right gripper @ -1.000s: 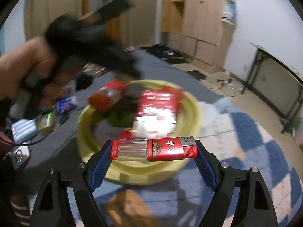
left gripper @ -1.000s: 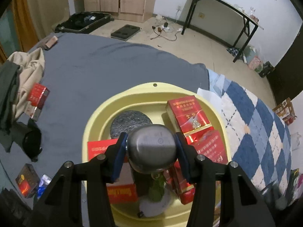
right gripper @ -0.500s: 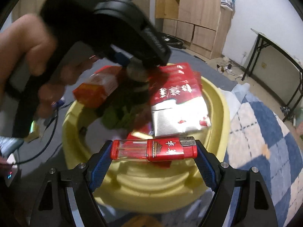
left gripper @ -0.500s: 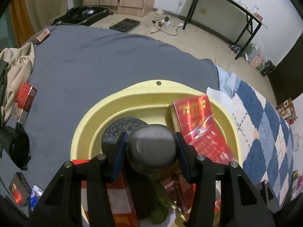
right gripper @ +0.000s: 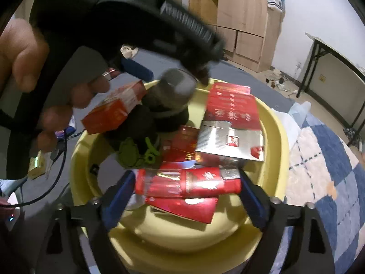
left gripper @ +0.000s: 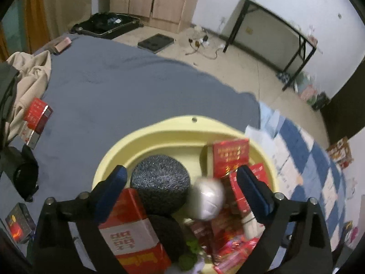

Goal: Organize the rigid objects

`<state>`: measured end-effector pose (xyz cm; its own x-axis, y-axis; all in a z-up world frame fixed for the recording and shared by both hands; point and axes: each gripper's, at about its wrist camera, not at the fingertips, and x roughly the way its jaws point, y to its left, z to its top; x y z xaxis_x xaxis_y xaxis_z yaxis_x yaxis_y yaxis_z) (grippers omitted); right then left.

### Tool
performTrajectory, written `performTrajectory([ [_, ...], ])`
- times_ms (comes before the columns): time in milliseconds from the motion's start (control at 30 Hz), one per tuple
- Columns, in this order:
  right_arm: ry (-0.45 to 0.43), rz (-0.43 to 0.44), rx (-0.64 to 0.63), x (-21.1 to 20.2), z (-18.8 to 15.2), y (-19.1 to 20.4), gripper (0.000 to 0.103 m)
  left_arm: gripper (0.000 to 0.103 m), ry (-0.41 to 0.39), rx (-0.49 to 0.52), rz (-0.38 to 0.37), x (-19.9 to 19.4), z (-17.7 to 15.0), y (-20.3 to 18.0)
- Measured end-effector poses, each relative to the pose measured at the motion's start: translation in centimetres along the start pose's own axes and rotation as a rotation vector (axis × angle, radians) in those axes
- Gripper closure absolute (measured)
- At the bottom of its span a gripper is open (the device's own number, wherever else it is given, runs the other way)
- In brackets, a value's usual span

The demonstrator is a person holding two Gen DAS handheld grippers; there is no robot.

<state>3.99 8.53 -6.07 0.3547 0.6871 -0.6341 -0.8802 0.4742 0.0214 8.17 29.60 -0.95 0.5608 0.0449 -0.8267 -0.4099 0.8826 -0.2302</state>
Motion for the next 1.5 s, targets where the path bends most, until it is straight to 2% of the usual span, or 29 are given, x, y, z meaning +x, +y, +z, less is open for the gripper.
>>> performTrajectory([
  [33, -0.01, 0.007, 0.004, -0.3, 0.0, 0.0, 0.006, 0.0, -0.011, -0.006, 0.0, -0.6, 0.1, -0.1],
  [100, -0.035, 0.025, 0.015, -1.1, 0.1, -0.1, 0.001, 0.0, -0.049, -0.01, 0.018, -2.2, 0.3, -0.4],
  [267, -0.124, 0.064, 0.053, -4.4, 0.2, -1.2, 0.0, 0.0, -0.12, -0.021, 0.047, -5.7, -0.3, -2.0],
  [400, -0.186, 0.028, 0.058, -7.6, -0.8, -3.4, 0.0, 0.0, -0.219, -0.051, 0.109, -8.5, -1.8, -4.6],
  [533, -0.2, -0.041, 0.058, -9.8, -2.4, -8.1, 0.0, 0.0, -0.278, -0.189, 0.168, -9.9, -5.5, -6.9],
  [600, -0.181, -0.086, 0.061, -10.1, -3.2, -10.6, 0.0, 0.0, -0.27, -0.261, 0.185, -9.3, -8.6, -8.2],
  [667, -0.144, -0.101, 0.058, -10.4, -3.6, -13.3, 0.0, 0.0, -0.253, -0.291, 0.233, -8.1, -11.2, -9.6],
  [800, -0.049, -0.025, 0.059, -9.4, -4.0, -16.3, 0.0, 0.0, -0.25, -0.301, 0.375, -6.0, -16.3, -12.4],
  [867, -0.075, -0.021, -0.014, -9.1, -4.5, -16.4, 0.0, 0.0, -0.249, -0.299, 0.405, -5.6, -18.1, -13.4],
  [933, -0.053, 0.009, -0.055, -8.1, -4.7, -16.6, 0.0, 0.0, -0.231, -0.309, 0.438, -4.8, -19.4, -14.1],
  [1067, 0.01, 0.046, -0.124, -5.5, -5.2, -15.9, 0.0, 0.0, -0.178, -0.314, 0.476, -2.0, -21.0, -14.8],
  [1200, 0.037, 0.055, -0.172, -3.9, -5.4, -16.0, 0.0, 0.0, -0.173, -0.288, 0.49, 0.4, -20.9, -15.4],
  [1333, 0.084, 0.07, -0.211, -1.4, -5.8, -16.4, 0.0, 0.0, -0.174, -0.32, 0.514, 1.7, -21.1, -15.7],
  [1433, 0.075, 0.091, -0.198, -0.6, -5.6, -17.0, 0.0, 0.0, -0.132, -0.35, 0.528, 3.2, -21.7, -16.2],
  [1500, 0.07, 0.09, -0.196, -0.6, -5.7, -17.2, 0.0, 0.0, -0.146, -0.355, 0.537, 3.6, -21.9, -16.4],
])
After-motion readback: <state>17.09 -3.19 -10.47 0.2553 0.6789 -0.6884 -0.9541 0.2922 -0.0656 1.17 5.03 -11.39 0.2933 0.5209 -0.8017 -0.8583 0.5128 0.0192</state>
